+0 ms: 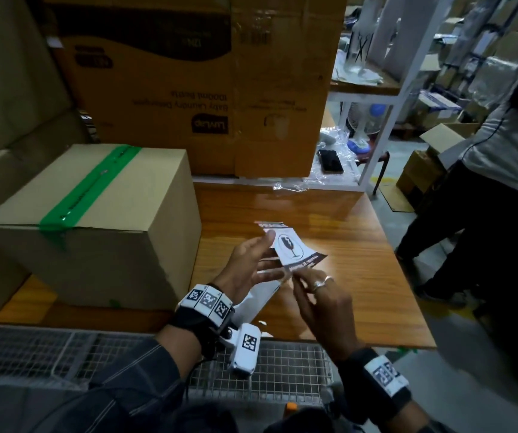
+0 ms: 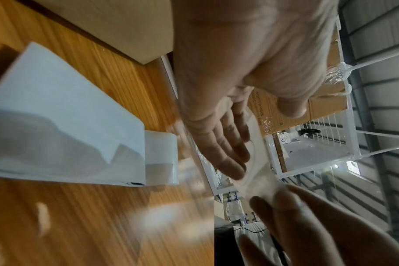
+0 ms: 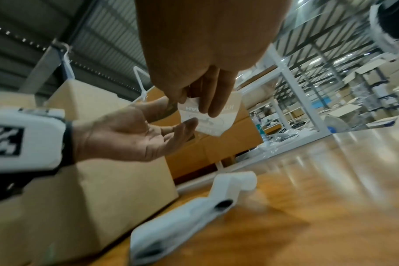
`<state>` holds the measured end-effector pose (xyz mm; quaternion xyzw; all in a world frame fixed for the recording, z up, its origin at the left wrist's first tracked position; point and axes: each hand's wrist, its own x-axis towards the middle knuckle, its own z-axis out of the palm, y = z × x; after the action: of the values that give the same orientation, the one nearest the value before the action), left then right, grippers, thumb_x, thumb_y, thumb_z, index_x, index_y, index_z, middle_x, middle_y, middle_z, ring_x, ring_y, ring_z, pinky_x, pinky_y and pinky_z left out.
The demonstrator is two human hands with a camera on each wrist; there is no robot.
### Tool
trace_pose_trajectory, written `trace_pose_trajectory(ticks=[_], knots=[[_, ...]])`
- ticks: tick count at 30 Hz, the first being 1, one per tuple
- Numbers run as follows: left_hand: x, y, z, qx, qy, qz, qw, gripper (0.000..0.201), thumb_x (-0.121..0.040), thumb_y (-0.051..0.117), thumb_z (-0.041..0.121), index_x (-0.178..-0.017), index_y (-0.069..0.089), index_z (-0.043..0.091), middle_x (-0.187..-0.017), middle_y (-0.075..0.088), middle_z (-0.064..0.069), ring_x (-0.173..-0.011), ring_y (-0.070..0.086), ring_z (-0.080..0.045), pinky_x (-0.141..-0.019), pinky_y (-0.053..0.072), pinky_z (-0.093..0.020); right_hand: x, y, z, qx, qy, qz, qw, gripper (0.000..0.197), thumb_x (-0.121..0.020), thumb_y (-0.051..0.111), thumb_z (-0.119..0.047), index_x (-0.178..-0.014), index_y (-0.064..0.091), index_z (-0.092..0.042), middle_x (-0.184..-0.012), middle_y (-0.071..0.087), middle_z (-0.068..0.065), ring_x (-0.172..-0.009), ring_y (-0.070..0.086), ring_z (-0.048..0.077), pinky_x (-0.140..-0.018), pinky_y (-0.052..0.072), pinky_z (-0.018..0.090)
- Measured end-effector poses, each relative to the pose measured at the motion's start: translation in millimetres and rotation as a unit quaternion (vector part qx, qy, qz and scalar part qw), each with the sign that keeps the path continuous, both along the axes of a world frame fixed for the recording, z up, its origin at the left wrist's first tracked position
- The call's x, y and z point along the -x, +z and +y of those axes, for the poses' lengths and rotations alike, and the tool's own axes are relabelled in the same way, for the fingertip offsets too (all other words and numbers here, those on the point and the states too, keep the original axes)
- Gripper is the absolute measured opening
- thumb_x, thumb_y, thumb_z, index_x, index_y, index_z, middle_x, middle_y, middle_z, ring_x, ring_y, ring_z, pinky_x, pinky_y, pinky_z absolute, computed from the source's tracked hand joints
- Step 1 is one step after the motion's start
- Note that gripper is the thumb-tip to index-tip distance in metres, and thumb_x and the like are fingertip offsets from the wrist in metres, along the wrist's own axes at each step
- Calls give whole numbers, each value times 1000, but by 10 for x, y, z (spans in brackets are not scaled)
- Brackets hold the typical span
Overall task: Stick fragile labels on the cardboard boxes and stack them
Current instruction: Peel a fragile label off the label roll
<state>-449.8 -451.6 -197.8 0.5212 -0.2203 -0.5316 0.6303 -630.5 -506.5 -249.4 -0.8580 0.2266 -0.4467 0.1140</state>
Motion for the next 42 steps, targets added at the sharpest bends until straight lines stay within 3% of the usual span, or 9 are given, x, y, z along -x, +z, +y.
trace_pose_trajectory(ticks=[4, 7, 10, 13, 17, 20, 24, 37, 42], knots=[[-35, -127, 144, -21, 81, -39, 996, 15, -100, 63, 21, -109, 70, 10, -103, 77, -12, -89, 75, -27, -73, 62, -39, -31, -253, 195, 20, 36, 65, 997, 21, -95, 70, -20, -115, 77, -16, -121, 73, 1, -98, 73, 17, -72, 60, 32], [-114, -216, 265, -17, 117, -110, 987, 17, -100, 64, 21, -112, 69, 11, -105, 78, -9, -99, 74, -30, -85, 61, -48, -24, -304, 291, -8, 61, 74, 995, 28, -95, 71, -29, -122, 72, -20, -133, 68, -3, -85, 74, 10, -58, 57, 30], [-175, -193, 440, 2, 114, -180, 977, 13, -101, 63, 21, -111, 69, 15, -106, 78, -3, -101, 74, -27, -84, 62, -45, -42, -213, 319, -82, 63, 31, 994, 35, -97, 65, -40, -127, 65, -23, -127, 70, -4, -67, 67, -1, -55, 55, 23], [-179, -107, 627, 26, 82, -212, 973, 17, -102, 61, 18, -118, 66, 14, -111, 77, -2, -103, 73, -21, -82, 62, -37, -164, -92, 230, -186, 31, -24, 982, 38, -98, 64, -45, -127, 64, -21, -113, 70, -5, -80, 66, 4, -60, 56, 29], [-205, -60, 881, 41, 60, -247, 966, 23, -101, 60, 13, -123, 63, 7, -116, 75, -7, -108, 72, -23, -87, 61, -36, -408, 170, 109, -365, 71, -85, 924, 27, -98, 66, -34, -119, 70, -18, -107, 74, -4, -94, 70, 7, -67, 54, 17], [-228, -14, 1108, 27, 69, -266, 961, 24, -101, 61, 15, -124, 63, 8, -117, 74, -8, -109, 72, -23, -89, 61, -41, -583, 307, 149, -471, 192, -121, 852, 18, -100, 64, -21, -110, 72, -9, -104, 78, 3, -96, 74, 21, -75, 61, 33], [-282, 33, 1458, 18, 104, -285, 953, 26, -102, 59, 16, -126, 61, 6, -117, 74, -10, -108, 72, -25, -90, 60, -45, -790, 345, 343, -492, 258, -105, 825, 15, -99, 66, -16, -103, 71, -3, -99, 78, 8, -93, 75, 27, -76, 62, 40], [-1003, 238, 2485, 22, 233, -376, 896, 19, -98, 66, 29, -99, 69, 11, -98, 75, -10, -95, 72, -29, -84, 56, -61, -1486, 431, 1294, -388, 264, -86, 879, 18, -93, 73, -21, -108, 73, -31, -100, 77, -11, -88, 73, 9, -67, 61, 27], [-1414, 312, 2591, 34, 233, -383, 893, 19, -91, 73, 30, -98, 74, 12, -94, 77, -5, -90, 74, -23, -83, 60, -51, -1789, 516, 1519, -380, 209, -125, 893, 8, -96, 70, -17, -101, 73, -12, -94, 77, -2, -87, 74, 10, -70, 61, 27]])
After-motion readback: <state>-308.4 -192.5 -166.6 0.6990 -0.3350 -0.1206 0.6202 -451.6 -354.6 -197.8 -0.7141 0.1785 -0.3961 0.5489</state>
